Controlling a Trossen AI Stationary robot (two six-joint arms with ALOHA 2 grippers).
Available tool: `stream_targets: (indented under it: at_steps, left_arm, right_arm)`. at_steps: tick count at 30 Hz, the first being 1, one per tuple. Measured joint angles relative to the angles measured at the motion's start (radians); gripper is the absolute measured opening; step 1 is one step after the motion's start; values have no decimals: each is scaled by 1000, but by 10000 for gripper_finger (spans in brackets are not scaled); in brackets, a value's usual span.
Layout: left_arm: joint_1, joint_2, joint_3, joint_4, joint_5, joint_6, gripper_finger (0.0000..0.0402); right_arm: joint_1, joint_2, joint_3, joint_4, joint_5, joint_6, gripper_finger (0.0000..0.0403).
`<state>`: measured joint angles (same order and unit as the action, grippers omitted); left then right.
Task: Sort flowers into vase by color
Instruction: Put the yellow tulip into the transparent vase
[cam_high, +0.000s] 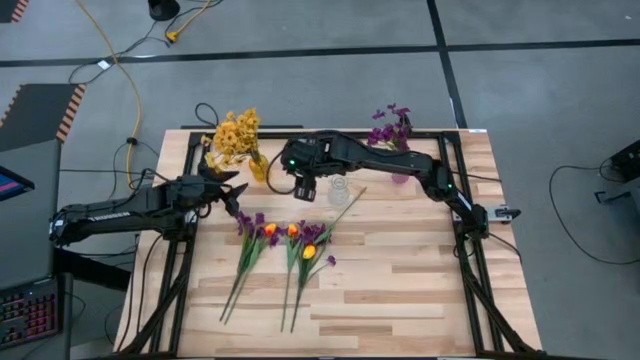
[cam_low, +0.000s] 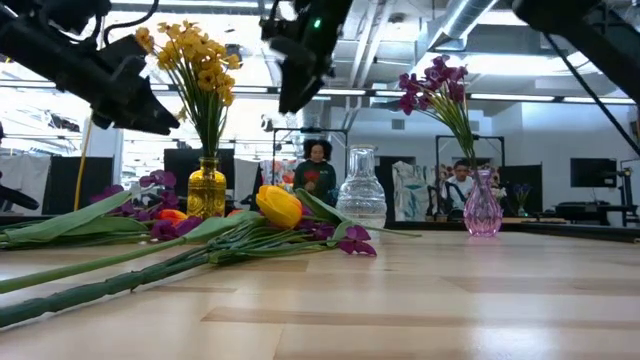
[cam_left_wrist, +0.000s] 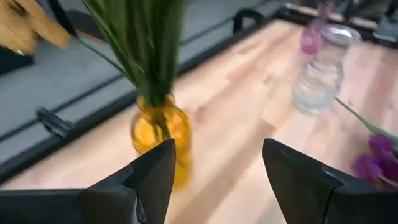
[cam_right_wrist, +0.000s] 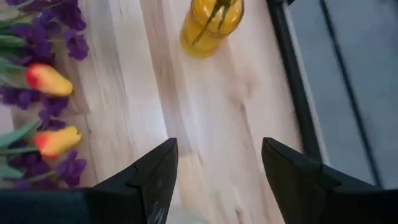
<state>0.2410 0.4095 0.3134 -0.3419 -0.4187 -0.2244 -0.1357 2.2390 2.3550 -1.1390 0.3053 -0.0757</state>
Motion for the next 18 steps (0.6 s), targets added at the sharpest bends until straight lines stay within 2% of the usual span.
stream_targets:
  at_steps: [11,18]
  left_arm:
    - [-2,0,0,-68,257,-90,229]
    - [-64,0,0,-63,361,-193,229]
  right_arm:
    - [73,-130,-23,-214,24,-11,260]
    - [126,-166,-23,-305,34,19,260]
